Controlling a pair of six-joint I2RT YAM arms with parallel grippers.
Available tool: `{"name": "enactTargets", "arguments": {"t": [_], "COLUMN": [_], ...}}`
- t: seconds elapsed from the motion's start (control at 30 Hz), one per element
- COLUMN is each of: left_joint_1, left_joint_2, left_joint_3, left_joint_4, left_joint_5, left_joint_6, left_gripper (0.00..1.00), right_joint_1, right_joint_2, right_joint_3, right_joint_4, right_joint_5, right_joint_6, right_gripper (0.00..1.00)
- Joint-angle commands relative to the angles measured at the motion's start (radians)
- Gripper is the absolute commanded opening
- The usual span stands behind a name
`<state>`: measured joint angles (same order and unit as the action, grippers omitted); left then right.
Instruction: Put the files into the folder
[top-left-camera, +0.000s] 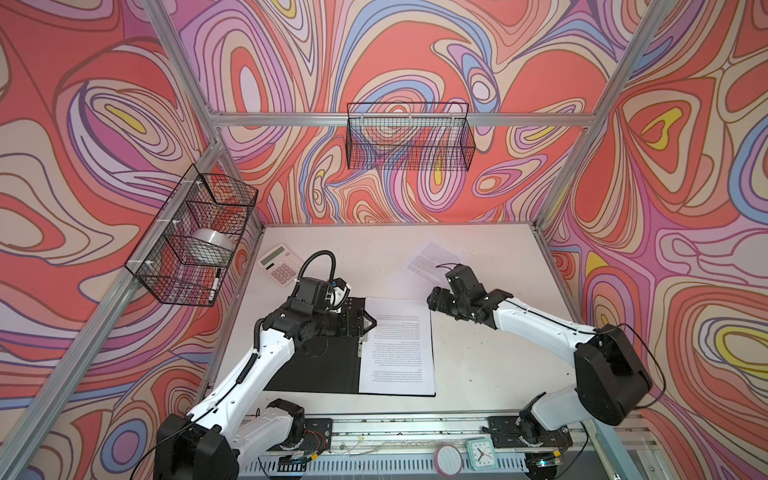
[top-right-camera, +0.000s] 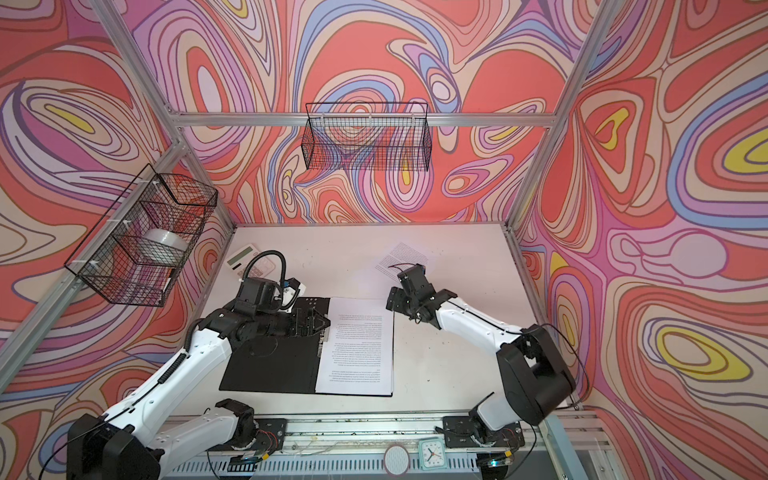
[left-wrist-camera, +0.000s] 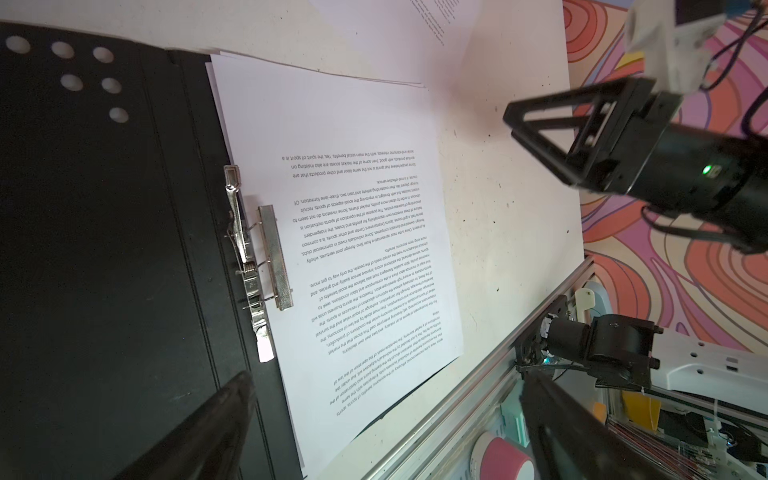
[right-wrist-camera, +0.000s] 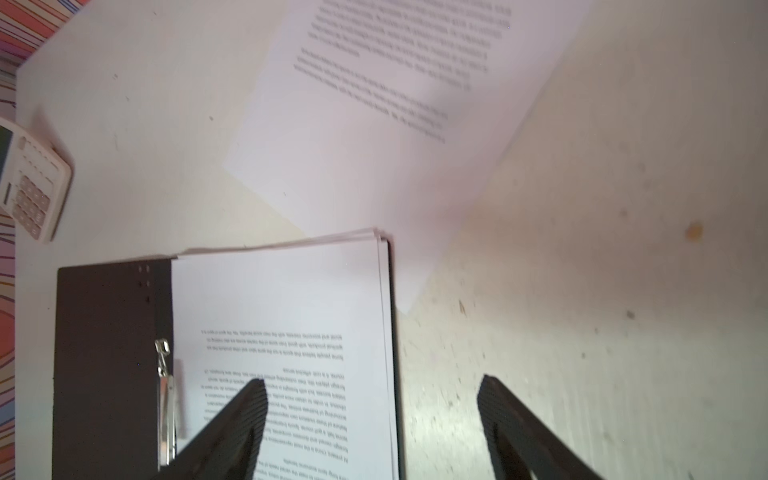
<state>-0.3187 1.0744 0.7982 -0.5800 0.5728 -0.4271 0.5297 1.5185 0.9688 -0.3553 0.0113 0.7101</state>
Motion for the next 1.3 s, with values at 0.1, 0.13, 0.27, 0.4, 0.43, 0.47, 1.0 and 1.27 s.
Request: {"name": "enactTargets", "arguments": {"t": [0.1,0.13,0.27,0.4,0.43,0.47,1.0,1.27], "left_joint_1": [0.008,0.009,0.007,0.008,0.008,0.008,0.006,-0.103], "left_joint_2": [-0.004,-0.007,-0.012,-0.006,-0.004,-0.003,0.040,0.143], "left_joint_3": [0.014,0.013,0.012,0.014,0.015,0.014,0.031,0.156], "left_joint_4": [-0.026,-0.024,-0.024,-0.026,-0.028,-0.028,0.007,0.018], "left_joint_5": [-0.023,-0.026,-0.037,-0.039,-0.040,-0.042,-0.001,-0.031], "left_joint_6": [0.026,0.025,0.027,0.031,0.032,0.032,-0.019,-0.035], "left_gripper": [1.00,1.00,1.00,1.00,1.00,1.00,1.00,1.00], "right_joint_1": [-0.101,-0.110,-0.115,-0.114,-0.114,-0.114,-0.142,-0.224], "right_joint_2": [0.276,0.332,0.511,0.624,0.643,0.655,0.620,0.470], "right_joint_3": [0.275,0.325,0.529,0.651,0.669,0.676,0.484,0.240], "right_joint_4": [-0.067,-0.073,-0.127,-0.141,-0.143,-0.140,-0.105,-0.005], "right_joint_5": [-0.139,-0.157,-0.227,-0.276,-0.286,-0.290,-0.379,-0.457], "right_joint_6": [-0.223,-0.236,-0.271,-0.271,-0.271,-0.267,-0.291,-0.287], "right_gripper": [0.84,0.84,0.84,0.85,0.88,0.89,0.98,0.98]}}
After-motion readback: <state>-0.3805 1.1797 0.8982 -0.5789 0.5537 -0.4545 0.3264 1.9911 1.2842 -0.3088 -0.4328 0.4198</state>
